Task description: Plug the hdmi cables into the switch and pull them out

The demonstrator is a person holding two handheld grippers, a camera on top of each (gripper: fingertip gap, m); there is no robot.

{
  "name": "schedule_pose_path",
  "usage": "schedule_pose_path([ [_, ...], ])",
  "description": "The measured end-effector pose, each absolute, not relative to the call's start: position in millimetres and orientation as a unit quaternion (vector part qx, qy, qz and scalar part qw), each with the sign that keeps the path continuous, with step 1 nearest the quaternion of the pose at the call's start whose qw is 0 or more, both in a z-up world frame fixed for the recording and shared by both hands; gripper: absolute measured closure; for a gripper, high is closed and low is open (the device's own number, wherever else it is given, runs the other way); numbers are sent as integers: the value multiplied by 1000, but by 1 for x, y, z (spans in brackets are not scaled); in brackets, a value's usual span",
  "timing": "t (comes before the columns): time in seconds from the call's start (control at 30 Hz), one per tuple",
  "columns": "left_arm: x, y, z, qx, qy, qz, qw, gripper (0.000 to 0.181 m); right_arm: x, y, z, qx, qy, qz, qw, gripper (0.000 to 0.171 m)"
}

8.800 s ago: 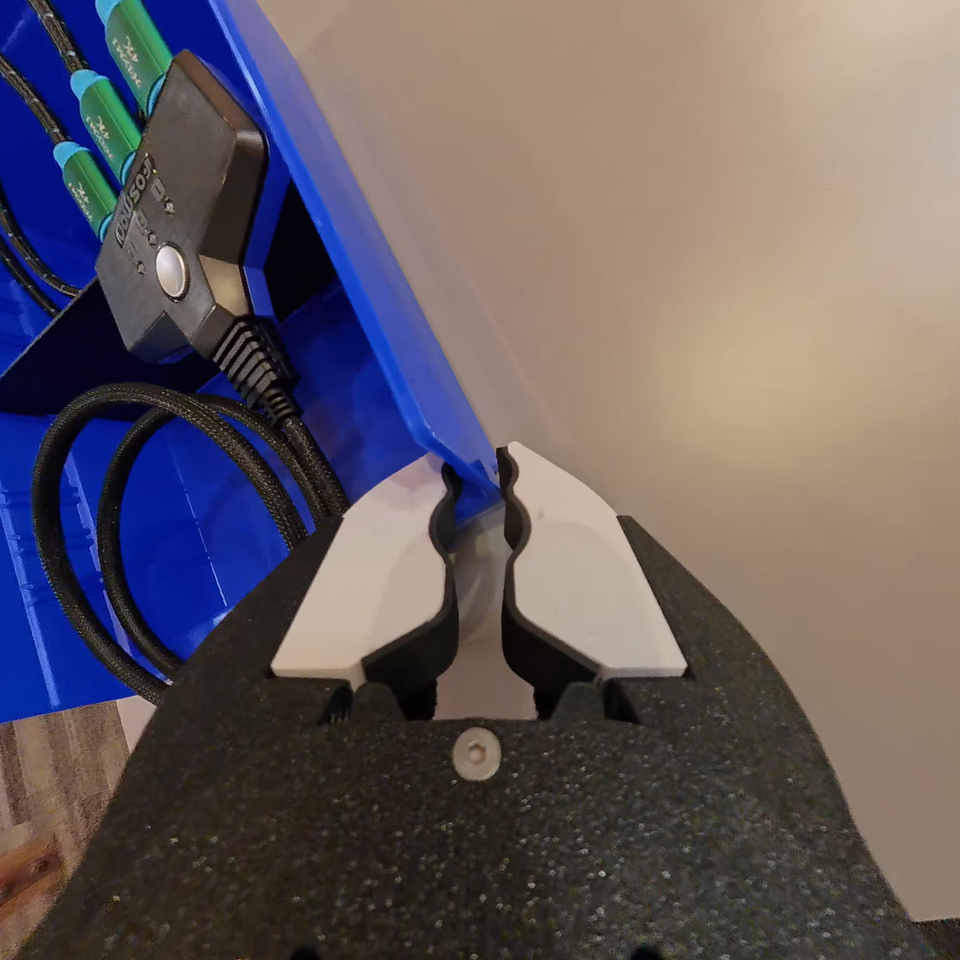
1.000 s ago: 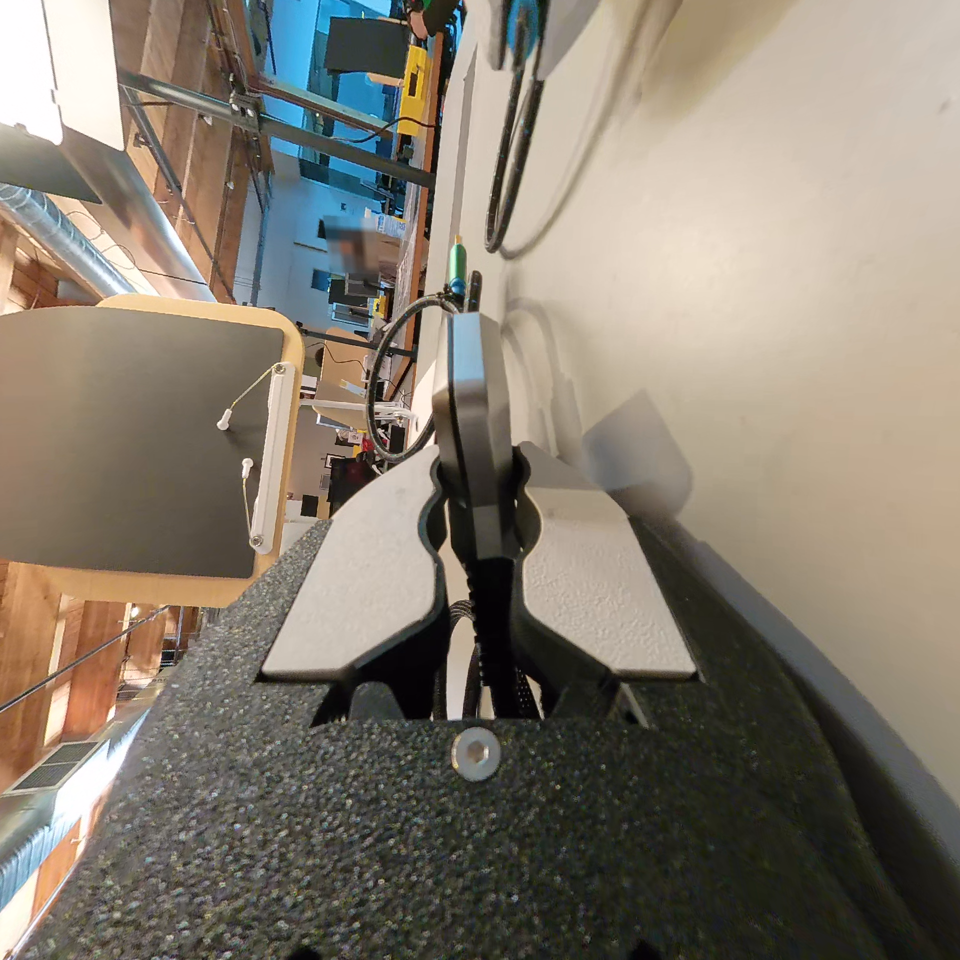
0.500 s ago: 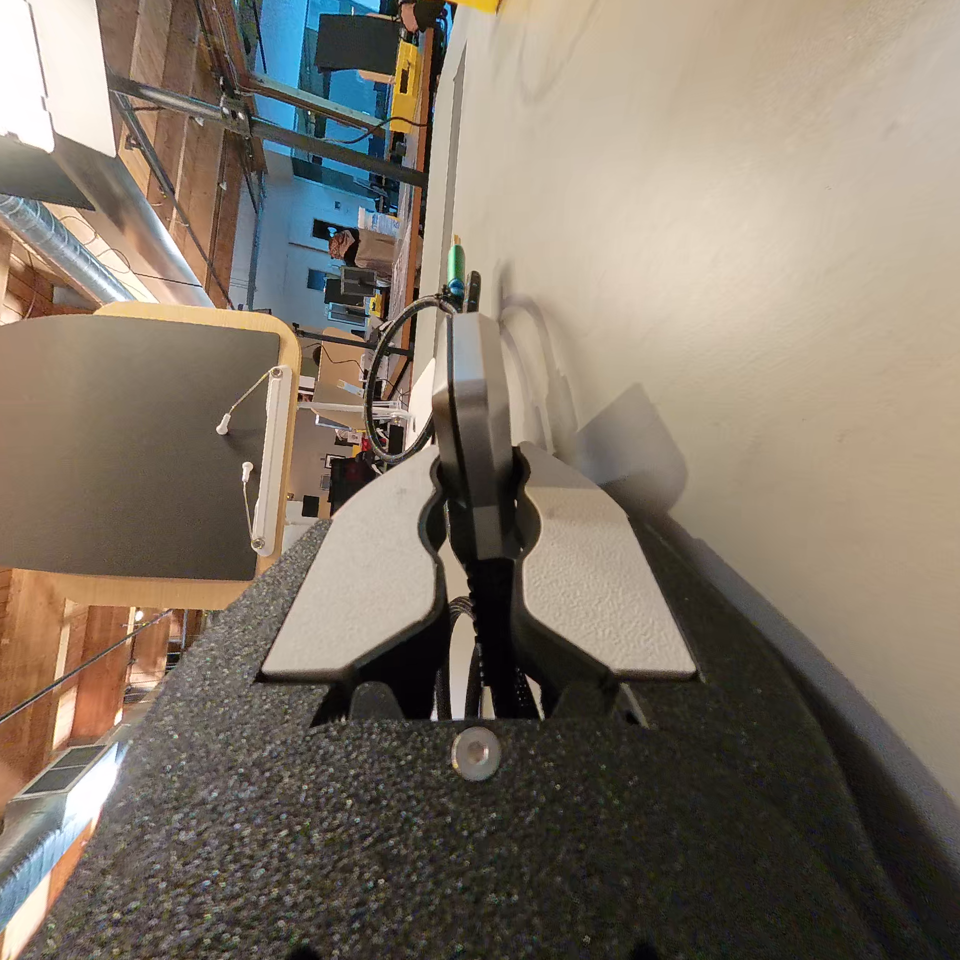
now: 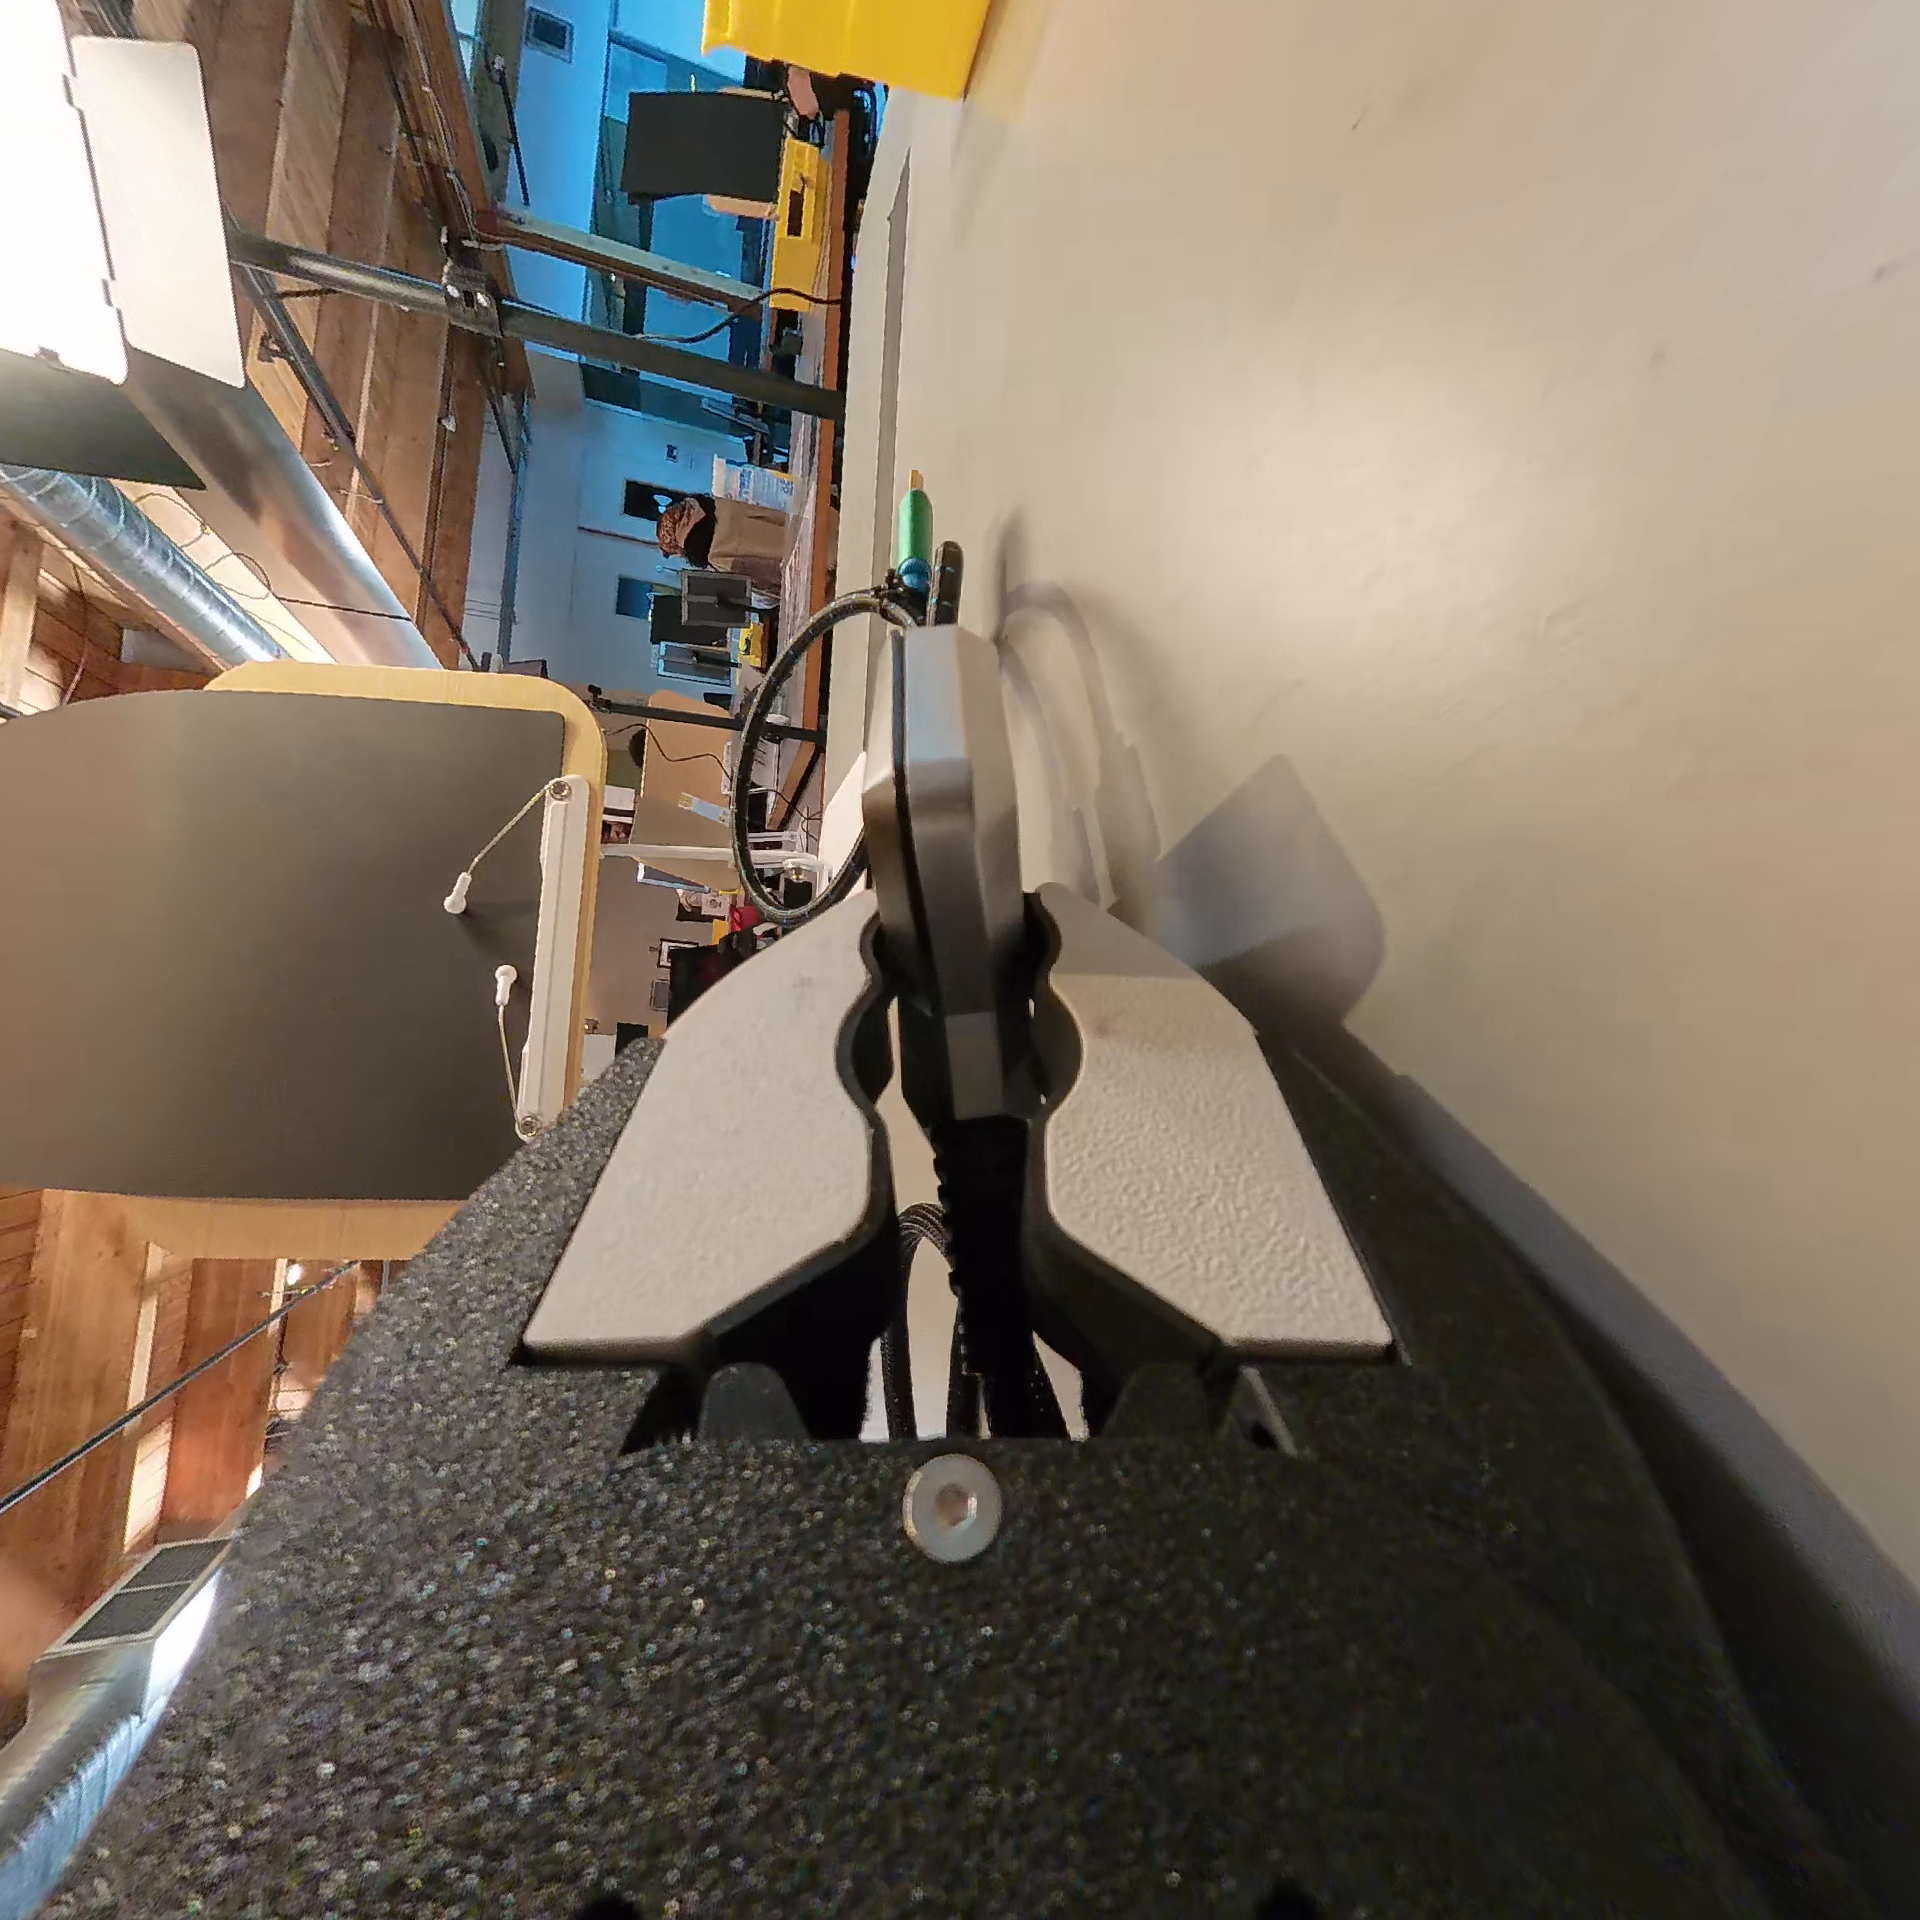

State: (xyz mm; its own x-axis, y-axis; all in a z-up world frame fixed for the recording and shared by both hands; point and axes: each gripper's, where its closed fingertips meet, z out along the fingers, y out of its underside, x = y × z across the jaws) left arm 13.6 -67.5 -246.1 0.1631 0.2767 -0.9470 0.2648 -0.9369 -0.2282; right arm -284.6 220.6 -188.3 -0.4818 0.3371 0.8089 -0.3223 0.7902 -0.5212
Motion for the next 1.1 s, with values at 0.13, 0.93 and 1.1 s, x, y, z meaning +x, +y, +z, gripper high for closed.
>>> schedule_pose_path([
  [0.13,15,-66,-247,-765,-173,621,3,159,-285,220,-191,6,-810,305,500,151],
  [0.93,14,-55,-246,-771,-147,620,0,159,-106,93,-176,273,-774,433,372,134],
  [1.1,18,-50,-245,-773,-133,620,4,159,-39,19,-233,426,-699,419,393,135],
])
